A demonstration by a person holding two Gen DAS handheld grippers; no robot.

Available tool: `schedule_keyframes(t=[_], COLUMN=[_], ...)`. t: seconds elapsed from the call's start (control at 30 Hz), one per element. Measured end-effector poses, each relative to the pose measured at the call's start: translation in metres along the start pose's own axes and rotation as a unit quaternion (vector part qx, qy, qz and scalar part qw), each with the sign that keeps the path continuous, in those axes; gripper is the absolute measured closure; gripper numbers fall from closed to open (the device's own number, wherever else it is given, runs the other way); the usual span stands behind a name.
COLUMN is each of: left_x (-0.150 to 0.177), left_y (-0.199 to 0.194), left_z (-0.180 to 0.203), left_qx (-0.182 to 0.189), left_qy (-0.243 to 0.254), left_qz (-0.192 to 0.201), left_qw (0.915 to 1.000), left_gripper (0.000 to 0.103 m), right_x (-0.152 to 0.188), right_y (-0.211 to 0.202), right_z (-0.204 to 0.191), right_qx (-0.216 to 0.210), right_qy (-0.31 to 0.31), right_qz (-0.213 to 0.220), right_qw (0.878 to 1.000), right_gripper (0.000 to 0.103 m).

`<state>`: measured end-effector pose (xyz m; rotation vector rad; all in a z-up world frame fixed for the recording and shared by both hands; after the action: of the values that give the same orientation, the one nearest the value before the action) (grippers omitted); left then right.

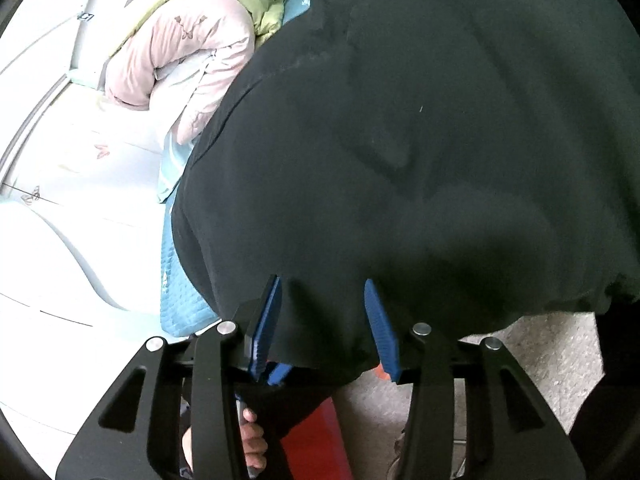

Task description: Fold large clothes

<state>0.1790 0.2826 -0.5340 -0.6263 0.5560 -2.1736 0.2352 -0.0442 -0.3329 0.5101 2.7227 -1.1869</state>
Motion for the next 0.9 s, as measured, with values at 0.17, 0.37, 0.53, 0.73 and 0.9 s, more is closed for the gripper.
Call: schedule_keyframes(t=[0.17,0.37,0.53,0.73,0.9], left_x=[0.017,-0.002,-0.001,0.002,0.002], left_y=[-0.007,-0.002,0.020,0.038,0.051], left_z=[-0.013,-0.003,-0.012,-0.027,-0.028], left_qx=[0.042,0.038,0.082,0.161,0.210], left_qy=[-0.060,0.005,-0.025,-0.095,-0.120], left_qz=[0.032,0.067,0.047,0.046,0.040], left_qw=[0.9968,0.9970,0.9953,0.9814,0.9696], left_gripper=[0.012,0.009,0.005,0.004,0.003], right_x=[-0.009,-0.010,-0.011,-0.014,-0.016], right_y=[-0.003,-0.011,-0.013,-0.010,-0.004], right_z=[0.004,0.017,0.022,0.020,0.018], right_qx=[0.004,0.012,0.013,0.016,0.022], right_qy=[0.000,0.007,0.020,0.013,0.006], right_qz=[0.003,0.007,0.007,-0.001,-0.010], right_qw=[1.000,1.000,1.000,1.000,1.000], right_gripper=[0.060,0.060,0.060,0.060,0.060])
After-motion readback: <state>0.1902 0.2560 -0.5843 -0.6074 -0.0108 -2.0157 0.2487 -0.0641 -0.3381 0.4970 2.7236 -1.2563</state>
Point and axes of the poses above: each gripper's, at about its wrist camera, not at the fingertips, and y roughly the way its jaws point, z to its right, x to its underside, the point moved 7 cm from there along y, roughly the way its jaws point, and after that the axes turned 5 degrees about -y, right-handed, at the moved point
